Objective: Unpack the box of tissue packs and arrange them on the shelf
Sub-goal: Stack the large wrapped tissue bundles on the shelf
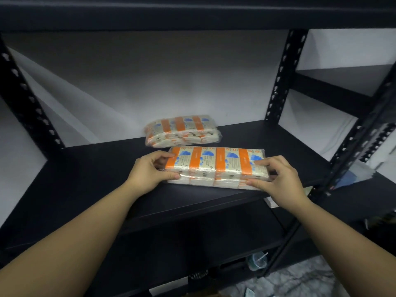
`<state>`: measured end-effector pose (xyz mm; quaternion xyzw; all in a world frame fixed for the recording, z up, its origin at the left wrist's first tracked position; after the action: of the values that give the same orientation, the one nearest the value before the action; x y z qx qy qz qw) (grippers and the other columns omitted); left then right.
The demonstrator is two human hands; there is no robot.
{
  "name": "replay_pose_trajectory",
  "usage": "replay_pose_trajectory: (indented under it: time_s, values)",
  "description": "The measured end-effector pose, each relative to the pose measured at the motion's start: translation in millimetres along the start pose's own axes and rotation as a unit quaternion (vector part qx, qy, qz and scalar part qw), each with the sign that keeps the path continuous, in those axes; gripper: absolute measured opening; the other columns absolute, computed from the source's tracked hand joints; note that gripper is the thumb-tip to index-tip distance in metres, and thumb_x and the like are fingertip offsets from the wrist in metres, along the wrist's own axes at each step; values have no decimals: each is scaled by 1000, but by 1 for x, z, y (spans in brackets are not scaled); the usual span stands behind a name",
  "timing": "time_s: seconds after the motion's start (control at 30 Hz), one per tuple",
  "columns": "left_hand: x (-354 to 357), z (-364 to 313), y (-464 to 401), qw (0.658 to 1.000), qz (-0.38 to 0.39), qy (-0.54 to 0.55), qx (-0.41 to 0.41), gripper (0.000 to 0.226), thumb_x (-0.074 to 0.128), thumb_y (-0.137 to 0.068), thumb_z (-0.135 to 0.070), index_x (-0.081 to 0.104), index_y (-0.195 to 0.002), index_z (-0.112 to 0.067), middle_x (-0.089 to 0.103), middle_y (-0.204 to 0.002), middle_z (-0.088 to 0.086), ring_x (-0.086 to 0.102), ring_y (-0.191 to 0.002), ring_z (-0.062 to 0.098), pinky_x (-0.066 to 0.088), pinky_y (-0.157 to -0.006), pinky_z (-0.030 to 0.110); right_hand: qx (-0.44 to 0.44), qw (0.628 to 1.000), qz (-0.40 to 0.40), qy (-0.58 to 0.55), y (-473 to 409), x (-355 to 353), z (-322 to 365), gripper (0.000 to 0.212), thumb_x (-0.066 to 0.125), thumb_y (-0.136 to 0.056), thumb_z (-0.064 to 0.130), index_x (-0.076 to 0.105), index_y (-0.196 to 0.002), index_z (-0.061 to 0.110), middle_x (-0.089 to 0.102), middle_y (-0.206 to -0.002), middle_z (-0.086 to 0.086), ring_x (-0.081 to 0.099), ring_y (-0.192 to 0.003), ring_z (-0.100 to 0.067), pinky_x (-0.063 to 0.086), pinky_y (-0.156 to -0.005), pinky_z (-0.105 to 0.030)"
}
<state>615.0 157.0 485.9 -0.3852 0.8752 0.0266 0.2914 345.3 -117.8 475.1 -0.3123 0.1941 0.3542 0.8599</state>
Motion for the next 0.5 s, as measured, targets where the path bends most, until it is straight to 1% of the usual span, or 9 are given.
replay_pose_trajectory:
  time_s: [0.13, 0.17, 0.23, 0.3, 0.4, 0.5]
  values:
    - [52, -21, -46, 999, 37, 12, 16, 70, 96, -57, -40, 71, -122, -38, 75, -113, -7, 69, -106, 10, 54, -91, 23, 25, 999, -37, 13, 4, -43, -29, 54, 94, -68, 29, 70, -116, 25, 53, -117, 17, 62, -105, -1, 52, -82, -10]
    - [64, -27, -57, 999, 48, 14, 21, 69, 96, -57, -40, 71, -121, -39, 75, -114, -6, 69, -106, 12, 56, -92, 26, 28, 999, -44, 15, 5, -53, -36, 53, 94, -68, 28, 69, -116, 25, 53, -116, 18, 62, -104, 0, 53, -82, -10]
    - [87, -39, -80, 997, 67, 17, 35, 65, 96, -57, -38, 71, -117, -40, 75, -114, -5, 70, -107, 14, 57, -98, 36, 28, 998, -57, 24, 7, -71, -48, 52, 94, -69, 27, 69, -115, 27, 53, -115, 16, 62, -103, 0, 54, -84, -11]
    - [107, -50, -101, 994, 93, 9, 49, 61, 96, -63, -30, 69, -117, -40, 74, -117, -9, 69, -108, 9, 55, -101, 36, 29, 997, -71, 28, 9, -87, -60, 51, 94, -69, 29, 69, -115, 30, 52, -114, 16, 62, -103, 0, 53, -85, -12]
    - [137, -65, -130, 989, 131, -7, 68, 59, 93, -70, -23, 68, -122, -36, 69, -125, -13, 67, -112, 2, 55, -102, 35, 36, 994, -99, 38, 11, -105, -76, 51, 92, -70, 32, 68, -115, 30, 51, -114, 19, 62, -104, -1, 56, -85, -16]
    - [163, -78, -156, 983, 153, -33, 92, 59, 91, -75, -25, 65, -126, -39, 67, -130, -13, 65, -114, 0, 54, -102, 32, 39, 989, -127, 66, 14, -119, -90, 52, 90, -70, 39, 69, -116, 28, 50, -113, 20, 63, -104, -7, 57, -84, -18]
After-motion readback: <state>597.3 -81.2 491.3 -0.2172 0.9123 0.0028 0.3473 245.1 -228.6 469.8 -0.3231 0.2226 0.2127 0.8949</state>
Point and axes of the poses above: each hand's wrist, its own y-axis away from the middle knuckle, its own x-axis out of the palm, z = x × y, the point moved 4 cm from there along -y, towards the middle knuckle
